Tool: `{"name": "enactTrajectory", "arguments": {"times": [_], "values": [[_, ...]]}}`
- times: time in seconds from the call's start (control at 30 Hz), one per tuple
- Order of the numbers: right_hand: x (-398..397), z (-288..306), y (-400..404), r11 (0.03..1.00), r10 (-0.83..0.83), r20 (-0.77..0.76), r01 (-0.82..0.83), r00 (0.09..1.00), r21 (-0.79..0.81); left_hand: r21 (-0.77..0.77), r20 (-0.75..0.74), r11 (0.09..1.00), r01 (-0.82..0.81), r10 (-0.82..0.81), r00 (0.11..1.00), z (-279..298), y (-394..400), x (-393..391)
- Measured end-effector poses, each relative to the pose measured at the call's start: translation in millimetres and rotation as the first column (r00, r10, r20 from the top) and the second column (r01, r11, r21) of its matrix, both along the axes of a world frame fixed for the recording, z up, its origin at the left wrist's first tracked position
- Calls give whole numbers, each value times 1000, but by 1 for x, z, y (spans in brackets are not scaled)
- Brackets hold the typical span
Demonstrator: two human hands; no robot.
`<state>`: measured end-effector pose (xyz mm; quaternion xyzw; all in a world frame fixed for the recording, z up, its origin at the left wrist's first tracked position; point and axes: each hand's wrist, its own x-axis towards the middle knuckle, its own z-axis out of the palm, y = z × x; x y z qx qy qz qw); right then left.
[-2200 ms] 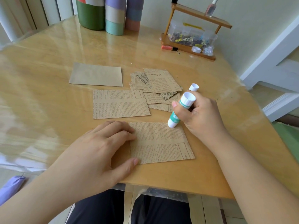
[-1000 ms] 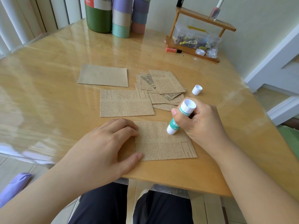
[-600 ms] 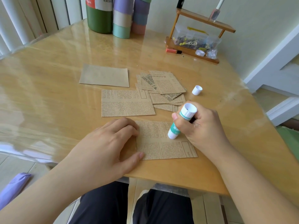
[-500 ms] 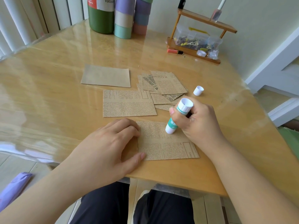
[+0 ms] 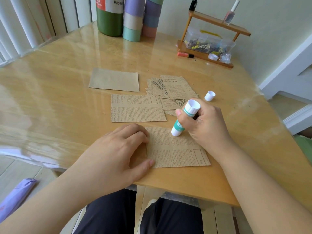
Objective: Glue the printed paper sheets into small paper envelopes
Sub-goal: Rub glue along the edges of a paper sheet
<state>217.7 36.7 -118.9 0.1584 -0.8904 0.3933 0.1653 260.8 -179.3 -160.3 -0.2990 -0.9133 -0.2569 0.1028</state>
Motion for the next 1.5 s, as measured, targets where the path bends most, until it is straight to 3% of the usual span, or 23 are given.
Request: {"name": "enactTrajectory", "arguments": {"times": [0.13,0.33,0.67,1.0,1.5], "values": [[14,-1,7,999,-45,-26,45,999,-1,0,3,1000,-5,5,1000,1,0,0],[30,1,12,1000,28,-30,-28,999,-6,16,-4,1000,-4,4,1000,0,1,0],[4,-2,-8,999,19,35,-18,999,-39,1,-23,1000,-9,9,1000,0,1,0],[-12,-3,-22,1000,7,-6,-7,1000,-3,0,-35,1000,-1,1,999,-1,1,-1],[28,-5,-1,997,41,-21,-42,999,-58,14,-22,1000,0,0,1000,-1,0,0]]}}
